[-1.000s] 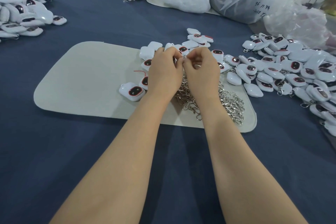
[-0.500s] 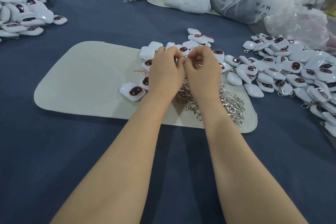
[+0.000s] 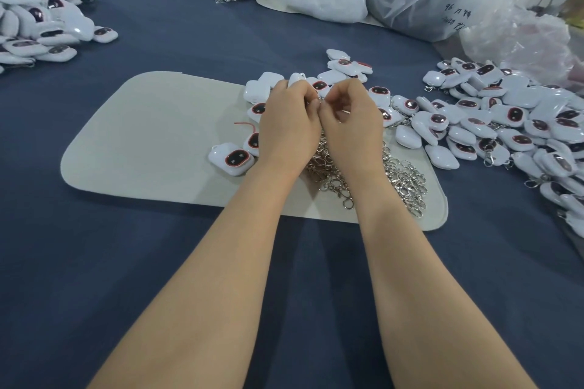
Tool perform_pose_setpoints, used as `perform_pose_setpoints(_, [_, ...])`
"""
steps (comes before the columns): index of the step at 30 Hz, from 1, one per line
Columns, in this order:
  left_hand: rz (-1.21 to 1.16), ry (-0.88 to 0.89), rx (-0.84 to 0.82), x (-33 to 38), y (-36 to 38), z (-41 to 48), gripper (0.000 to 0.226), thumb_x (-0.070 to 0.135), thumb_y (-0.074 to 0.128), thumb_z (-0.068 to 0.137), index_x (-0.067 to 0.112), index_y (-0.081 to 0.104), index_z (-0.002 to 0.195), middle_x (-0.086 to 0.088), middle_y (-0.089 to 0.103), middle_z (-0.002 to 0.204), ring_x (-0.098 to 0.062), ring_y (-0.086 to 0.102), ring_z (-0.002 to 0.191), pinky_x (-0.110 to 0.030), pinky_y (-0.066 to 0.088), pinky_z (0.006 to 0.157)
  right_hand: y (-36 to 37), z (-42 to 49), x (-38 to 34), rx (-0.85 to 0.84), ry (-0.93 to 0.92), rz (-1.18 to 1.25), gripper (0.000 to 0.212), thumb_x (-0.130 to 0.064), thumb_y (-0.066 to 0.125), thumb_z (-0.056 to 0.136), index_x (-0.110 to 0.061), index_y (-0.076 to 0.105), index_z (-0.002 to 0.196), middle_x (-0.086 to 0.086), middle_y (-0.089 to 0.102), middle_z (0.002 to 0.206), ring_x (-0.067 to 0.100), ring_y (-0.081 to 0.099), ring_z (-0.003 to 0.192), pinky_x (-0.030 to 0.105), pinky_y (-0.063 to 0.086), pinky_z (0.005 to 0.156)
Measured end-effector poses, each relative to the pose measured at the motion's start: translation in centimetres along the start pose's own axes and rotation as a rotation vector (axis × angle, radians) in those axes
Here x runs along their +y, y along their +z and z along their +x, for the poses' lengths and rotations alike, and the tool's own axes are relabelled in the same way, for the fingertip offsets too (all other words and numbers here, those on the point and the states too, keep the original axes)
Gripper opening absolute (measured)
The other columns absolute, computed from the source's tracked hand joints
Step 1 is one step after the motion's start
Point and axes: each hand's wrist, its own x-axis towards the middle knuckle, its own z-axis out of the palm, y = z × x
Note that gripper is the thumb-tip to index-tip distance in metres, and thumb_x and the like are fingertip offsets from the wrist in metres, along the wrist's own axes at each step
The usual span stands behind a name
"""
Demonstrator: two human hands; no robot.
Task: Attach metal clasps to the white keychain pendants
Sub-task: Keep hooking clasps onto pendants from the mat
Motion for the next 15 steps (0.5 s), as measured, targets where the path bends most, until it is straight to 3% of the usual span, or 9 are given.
perform_pose_setpoints(5, [0.029,0.005,-0.028,-0.18,-0.02,0.0,0.013,0.011,0.049,0.093,0.008,0.061,0.096,-0.008,0.053,0.104,-0.027,0.053,0.094,-0.037,0.045,0.082,-0.09,-0.08,0.19,-0.02,-0.032,-0.023,0.015,0.0,0.057,0.081,-0.014,0.051,0.081,-0.004,0.054,0.076,0.01,0.048,0.071,0.018,0.043,0.067])
perform_pose_setpoints(11, [0.018,0.0,-0.037,-0.16,0.25,-0.03,0.012,0.013,0.049,0.093,0.011,0.061,0.095,0.0,0.046,0.097,-0.019,0.048,0.082,-0.034,0.043,0.079,-0.32,-0.04,0.18,-0.023,-0.023,-0.022,0.015,0.0,0.057,0.079,-0.013,0.05,0.079,0.003,0.056,0.076,0.015,0.048,0.069,0.022,0.041,0.065])
perform_pose_setpoints(15, [-0.003,0.009,-0.042,-0.18,0.28,0.02,0.012,0.011,0.05,0.092,0.011,0.061,0.095,-0.005,0.051,0.1,-0.016,0.045,0.081,-0.033,0.041,0.079,-0.5,0.03,0.1,-0.03,-0.013,-0.021,0.015,0.001,0.057,0.078,-0.012,0.05,0.079,0.002,0.055,0.075,0.015,0.045,0.065,0.021,0.039,0.062])
